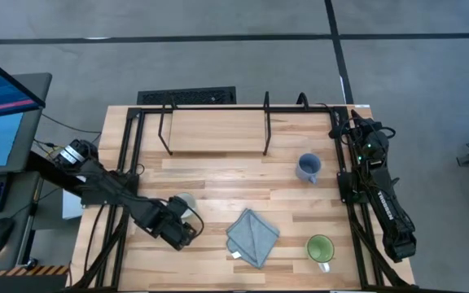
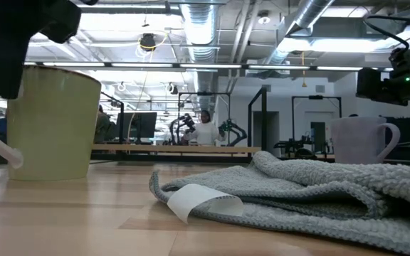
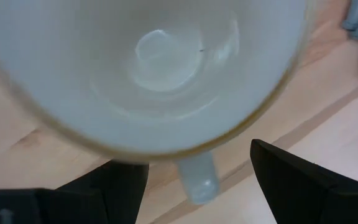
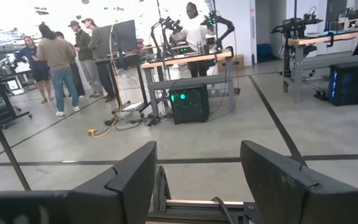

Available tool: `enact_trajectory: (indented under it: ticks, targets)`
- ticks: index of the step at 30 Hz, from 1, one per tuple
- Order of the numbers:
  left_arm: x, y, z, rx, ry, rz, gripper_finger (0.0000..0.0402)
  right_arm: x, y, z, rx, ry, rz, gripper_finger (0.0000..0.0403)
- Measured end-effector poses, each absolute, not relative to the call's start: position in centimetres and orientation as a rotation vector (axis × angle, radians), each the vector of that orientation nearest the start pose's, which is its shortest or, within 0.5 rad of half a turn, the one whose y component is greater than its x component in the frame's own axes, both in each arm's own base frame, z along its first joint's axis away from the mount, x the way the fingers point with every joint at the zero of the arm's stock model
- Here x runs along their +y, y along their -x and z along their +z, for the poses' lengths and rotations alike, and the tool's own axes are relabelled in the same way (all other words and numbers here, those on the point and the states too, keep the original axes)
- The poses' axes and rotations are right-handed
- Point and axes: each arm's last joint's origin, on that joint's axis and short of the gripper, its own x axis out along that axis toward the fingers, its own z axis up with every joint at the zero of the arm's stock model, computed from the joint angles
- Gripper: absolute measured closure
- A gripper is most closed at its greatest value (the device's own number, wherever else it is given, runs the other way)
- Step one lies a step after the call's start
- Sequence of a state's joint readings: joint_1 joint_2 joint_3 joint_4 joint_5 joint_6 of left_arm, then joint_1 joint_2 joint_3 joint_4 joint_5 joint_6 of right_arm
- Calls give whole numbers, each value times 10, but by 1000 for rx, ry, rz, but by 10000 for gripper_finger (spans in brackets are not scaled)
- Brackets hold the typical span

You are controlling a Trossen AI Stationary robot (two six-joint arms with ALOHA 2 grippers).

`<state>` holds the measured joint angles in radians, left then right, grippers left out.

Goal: Stack small to large cups/mugs on shelf
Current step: Put the green mug on the shelf

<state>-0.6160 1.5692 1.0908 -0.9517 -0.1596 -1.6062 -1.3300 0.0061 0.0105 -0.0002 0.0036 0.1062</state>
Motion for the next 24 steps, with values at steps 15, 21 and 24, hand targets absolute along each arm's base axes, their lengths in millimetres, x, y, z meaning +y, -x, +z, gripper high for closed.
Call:
enact_trajectory:
  ticks: [15,21,24]
  targets:
    - [-143,-241,213,1216,816,705,131,-95,-23,167,-75,-87,-1332,147]
    - [-140,-243,213,1216,808,701,131,-95,-23,167,-74,-87,-1332,147]
    - [-140,-243,213,1217,802,698,131,-95,-23,167,-74,-87,-1332,147]
